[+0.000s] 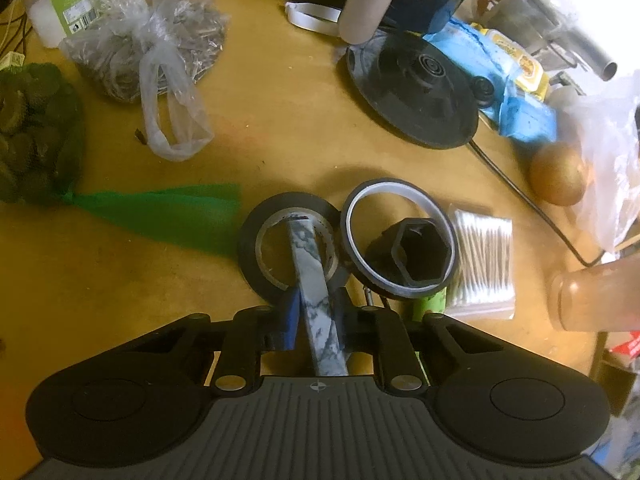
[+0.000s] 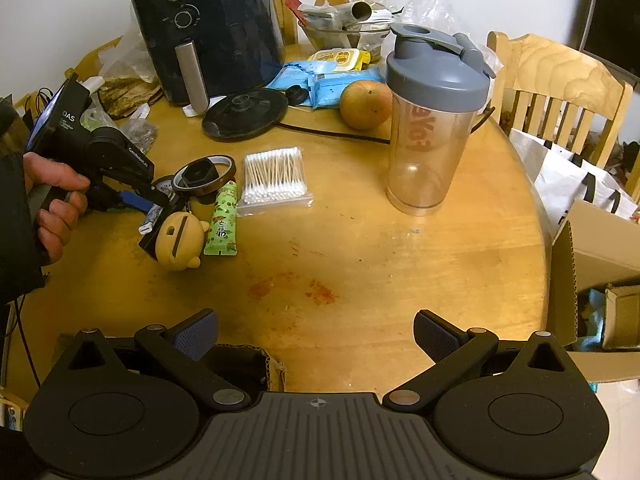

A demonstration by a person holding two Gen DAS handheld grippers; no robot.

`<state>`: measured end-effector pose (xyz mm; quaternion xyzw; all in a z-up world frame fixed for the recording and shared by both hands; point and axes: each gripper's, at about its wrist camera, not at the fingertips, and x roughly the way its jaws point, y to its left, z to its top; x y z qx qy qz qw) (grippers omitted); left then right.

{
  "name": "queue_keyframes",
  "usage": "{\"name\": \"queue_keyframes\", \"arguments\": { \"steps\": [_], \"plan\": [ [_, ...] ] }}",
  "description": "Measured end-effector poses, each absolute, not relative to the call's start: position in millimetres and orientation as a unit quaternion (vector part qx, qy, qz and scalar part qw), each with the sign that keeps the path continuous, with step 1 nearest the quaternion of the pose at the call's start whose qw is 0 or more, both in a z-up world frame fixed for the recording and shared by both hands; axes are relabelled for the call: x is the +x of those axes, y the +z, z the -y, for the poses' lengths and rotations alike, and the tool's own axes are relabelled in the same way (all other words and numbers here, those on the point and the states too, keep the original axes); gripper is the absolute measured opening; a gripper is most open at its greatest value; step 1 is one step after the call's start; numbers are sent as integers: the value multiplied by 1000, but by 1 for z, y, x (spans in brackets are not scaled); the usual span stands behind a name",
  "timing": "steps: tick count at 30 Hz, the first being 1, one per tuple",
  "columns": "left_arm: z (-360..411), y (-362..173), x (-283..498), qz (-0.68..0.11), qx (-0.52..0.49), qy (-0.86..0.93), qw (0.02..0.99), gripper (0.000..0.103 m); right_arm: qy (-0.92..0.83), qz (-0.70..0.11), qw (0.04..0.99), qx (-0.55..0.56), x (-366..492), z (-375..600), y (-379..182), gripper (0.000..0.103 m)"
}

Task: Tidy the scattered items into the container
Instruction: 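Close the left gripper on the grey marble-patterned strip, then lift the grey strip with the left gripper away from the table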

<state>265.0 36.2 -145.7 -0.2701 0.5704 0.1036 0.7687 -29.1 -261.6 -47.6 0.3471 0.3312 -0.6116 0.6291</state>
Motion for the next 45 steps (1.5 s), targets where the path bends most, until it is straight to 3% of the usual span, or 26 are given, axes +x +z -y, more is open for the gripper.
{"name": "queue_keyframes", "arguments": {
  "steps": [29, 45],
  "plan": [
    [-1, -67, 177, -480, -153, 62, 862, 16, -586, -332, 654, 345, -39, 249, -42, 103],
    [20, -28, 125, -435, -153, 57, 886, 16, -564, -347, 676, 321, -36, 254, -39, 103]
  ]
}}
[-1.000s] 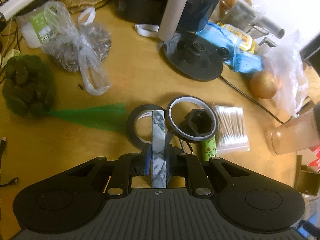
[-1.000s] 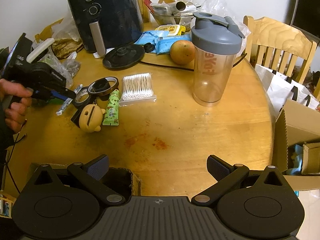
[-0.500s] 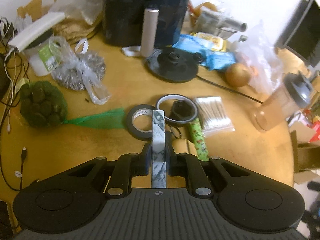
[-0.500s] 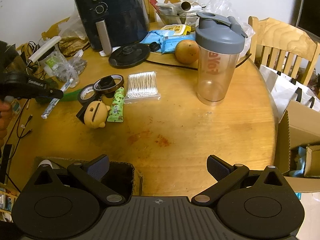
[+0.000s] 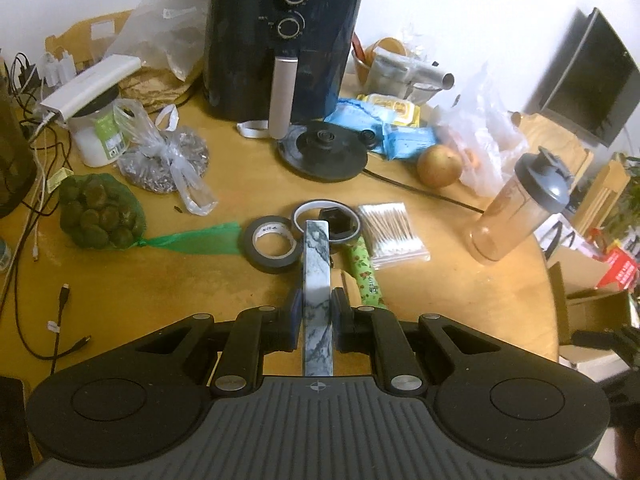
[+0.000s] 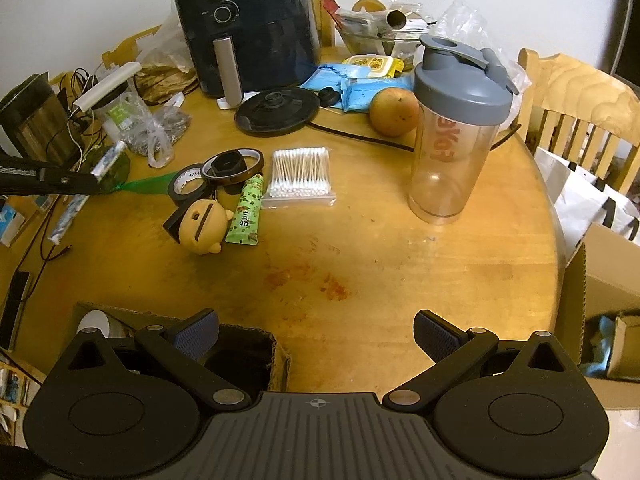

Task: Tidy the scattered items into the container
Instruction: 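Lift the grey strip with the left gripper away from the table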

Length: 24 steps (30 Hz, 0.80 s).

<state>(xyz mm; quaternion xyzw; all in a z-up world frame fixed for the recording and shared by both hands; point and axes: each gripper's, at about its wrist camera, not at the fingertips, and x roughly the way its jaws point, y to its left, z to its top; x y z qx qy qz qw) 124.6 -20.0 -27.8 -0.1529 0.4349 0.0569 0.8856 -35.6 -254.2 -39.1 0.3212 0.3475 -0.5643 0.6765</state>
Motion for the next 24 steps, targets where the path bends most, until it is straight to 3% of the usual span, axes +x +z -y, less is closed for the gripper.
{"name": "queue_keyframes", "arguments": {
  "steps": [24],
  "plan": [
    [22, -25, 84, -436, -182, 87, 877, 16, -544, -364, 703, 277, -26, 312, -47, 103]
  ]
}}
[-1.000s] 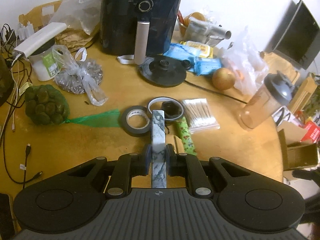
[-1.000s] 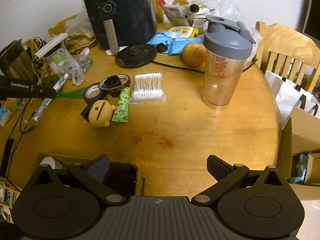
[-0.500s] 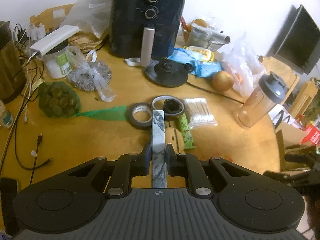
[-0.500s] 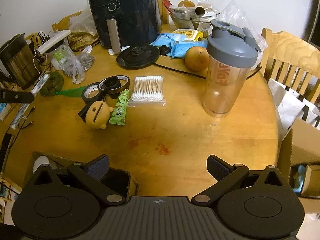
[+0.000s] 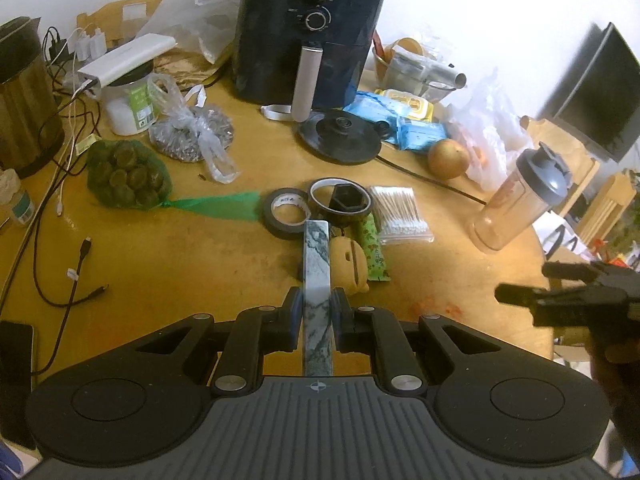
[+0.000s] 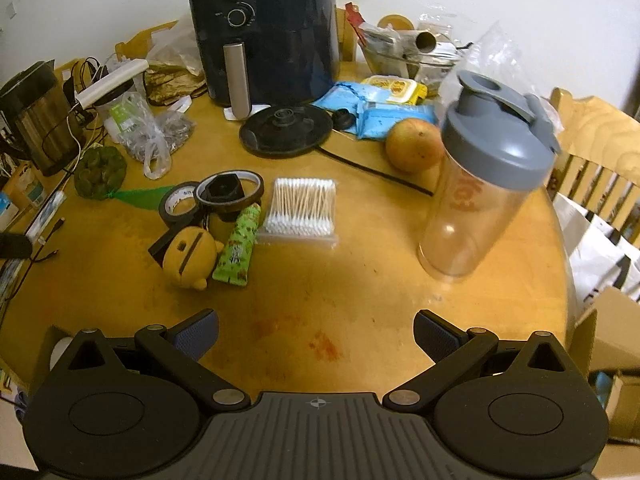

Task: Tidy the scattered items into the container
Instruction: 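Lift the grey strip with the left gripper away from the table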

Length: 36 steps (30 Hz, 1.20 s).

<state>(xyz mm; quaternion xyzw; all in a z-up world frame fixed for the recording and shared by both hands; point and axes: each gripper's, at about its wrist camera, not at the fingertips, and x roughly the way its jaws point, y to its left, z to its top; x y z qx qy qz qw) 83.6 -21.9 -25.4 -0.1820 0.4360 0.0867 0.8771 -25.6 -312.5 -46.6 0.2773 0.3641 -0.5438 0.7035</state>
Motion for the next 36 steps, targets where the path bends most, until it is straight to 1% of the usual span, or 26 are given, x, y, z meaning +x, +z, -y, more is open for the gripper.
{"name": "queue_keyframes", "arguments": {
  "steps": [14, 25, 28, 29, 30, 36],
  "plan": [
    [8, -33, 72, -439, -208, 111, 867, 16, -525, -369, 716, 273, 1, 374, -66, 103],
    [-7, -36, 64, -442, -220, 129, 860, 16, -533, -373, 711, 265, 21, 417, -100, 102],
    [-12, -38, 61, -444, -223, 134, 857, 16, -536, -375, 709, 262, 26, 428, -109, 100],
    [-13, -39, 60, -445, -225, 135, 856, 16, -536, -376, 709, 261, 27, 431, -112, 96],
    [-15, -39, 59, -446, -227, 136, 855, 16, -535, -379, 709, 260, 29, 435, -115, 94],
    [-24, -42, 55, -449, -233, 141, 851, 16, -537, -395, 696, 267, 36, 455, -136, 88]
  ]
}}
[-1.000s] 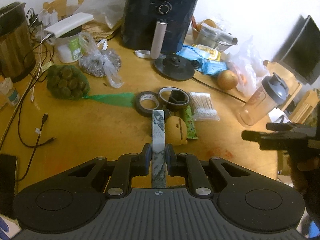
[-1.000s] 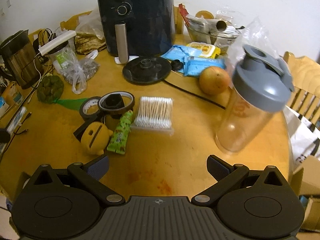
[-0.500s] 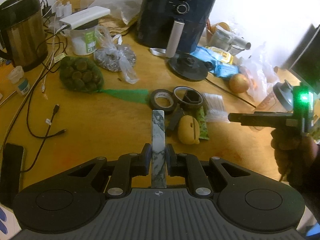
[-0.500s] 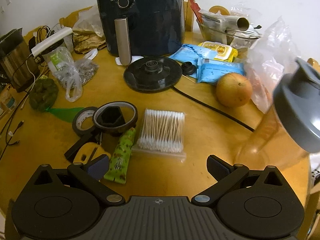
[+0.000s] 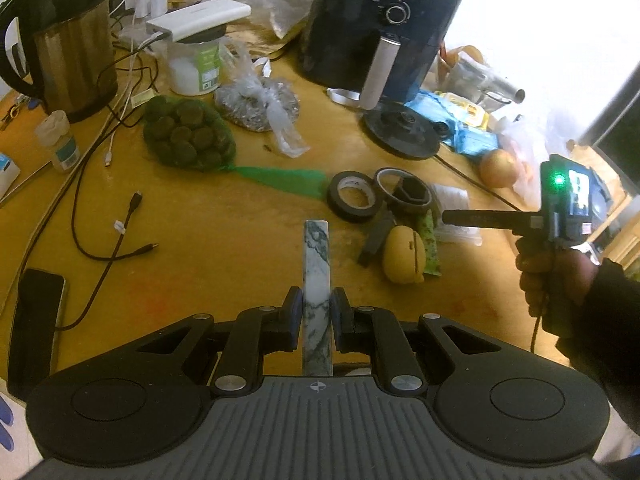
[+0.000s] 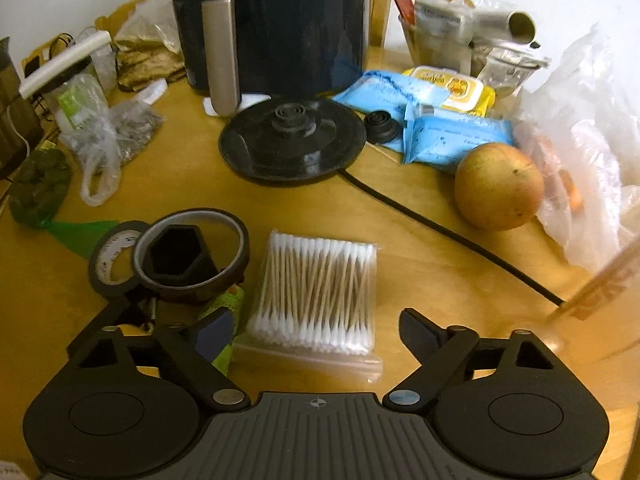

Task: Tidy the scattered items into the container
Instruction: 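Lift the grey strip with the left gripper away from the table, then grasp the cotton-swab pack with the right gripper while the left holds the strip, then carry the grey strip and cotton-swab pack with both grippers over the cardboard box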

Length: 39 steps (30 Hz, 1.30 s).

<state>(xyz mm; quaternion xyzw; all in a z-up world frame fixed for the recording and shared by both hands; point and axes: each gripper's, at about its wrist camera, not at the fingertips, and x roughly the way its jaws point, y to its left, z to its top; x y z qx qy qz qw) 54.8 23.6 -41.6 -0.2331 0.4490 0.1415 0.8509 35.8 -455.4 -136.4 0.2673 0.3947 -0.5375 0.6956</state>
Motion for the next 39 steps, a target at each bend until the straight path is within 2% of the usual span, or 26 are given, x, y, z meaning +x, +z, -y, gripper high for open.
{"name": "queue_keyframes", "arguments": {
  "steps": [13, 21, 39],
  "plan": [
    [-37, -44, 48, -452, -240, 151, 846, 16, -539, -409, 684, 273, 45, 472, -162, 79],
    [-37, -46, 46, -452, -240, 146, 847, 16, -537, -406, 684, 281, 40, 473, -158, 67],
    [-20, -43, 53, -450, -230, 125, 854, 16, -542, -386, 683, 301, 15, 453, -129, 64]
  ]
}}
